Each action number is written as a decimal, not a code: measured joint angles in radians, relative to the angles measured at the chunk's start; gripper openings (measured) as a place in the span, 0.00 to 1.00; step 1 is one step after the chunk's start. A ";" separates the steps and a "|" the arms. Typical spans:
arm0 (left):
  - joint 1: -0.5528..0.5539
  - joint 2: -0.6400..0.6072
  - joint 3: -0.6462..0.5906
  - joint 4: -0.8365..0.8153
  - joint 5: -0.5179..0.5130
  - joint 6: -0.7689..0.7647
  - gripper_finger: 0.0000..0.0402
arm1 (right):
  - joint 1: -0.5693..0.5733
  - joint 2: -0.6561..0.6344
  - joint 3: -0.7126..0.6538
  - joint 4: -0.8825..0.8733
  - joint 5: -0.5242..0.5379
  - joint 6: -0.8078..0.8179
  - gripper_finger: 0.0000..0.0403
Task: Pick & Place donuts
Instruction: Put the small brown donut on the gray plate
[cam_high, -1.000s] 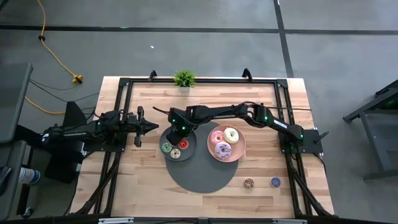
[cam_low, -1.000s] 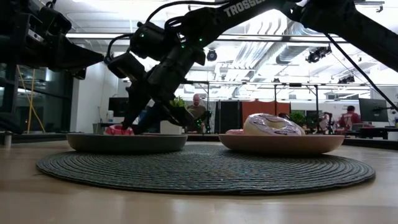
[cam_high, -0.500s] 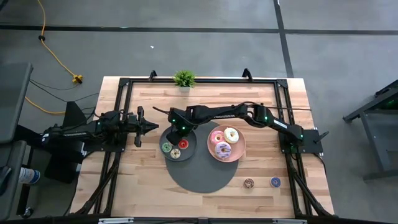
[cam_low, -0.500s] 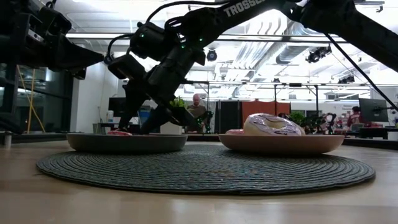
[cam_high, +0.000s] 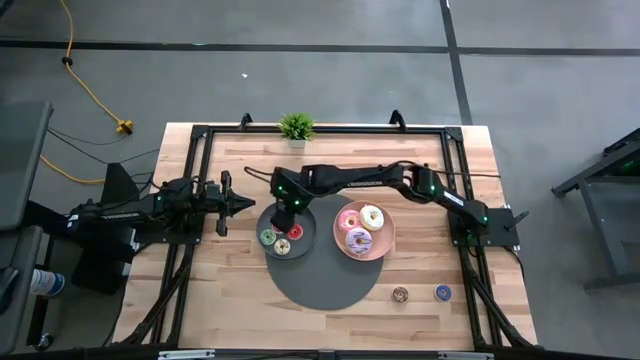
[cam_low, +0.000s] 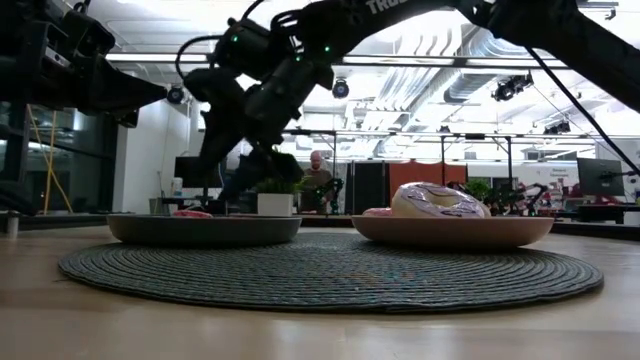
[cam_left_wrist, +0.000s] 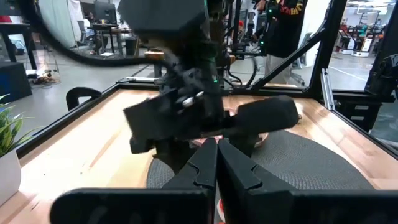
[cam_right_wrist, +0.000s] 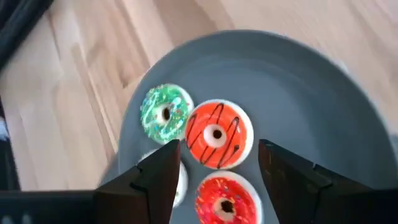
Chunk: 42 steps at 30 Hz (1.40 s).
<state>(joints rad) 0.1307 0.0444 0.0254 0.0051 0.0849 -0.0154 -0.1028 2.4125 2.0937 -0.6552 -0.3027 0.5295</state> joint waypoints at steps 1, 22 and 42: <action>0.000 0.000 0.000 0.000 0.000 0.000 0.01 | 0.002 -0.006 0.000 0.000 -0.001 -0.047 0.51; 0.000 0.000 0.000 0.000 0.000 0.000 0.01 | 0.057 -0.263 -0.001 -0.325 0.045 -0.388 0.50; 0.000 0.000 0.000 0.000 0.000 0.000 0.01 | 0.069 -0.822 -0.617 -0.495 0.137 -0.169 0.49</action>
<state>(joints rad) 0.1307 0.0442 0.0251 0.0051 0.0849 -0.0154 -0.0337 1.5906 1.4771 -1.1499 -0.1661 0.3603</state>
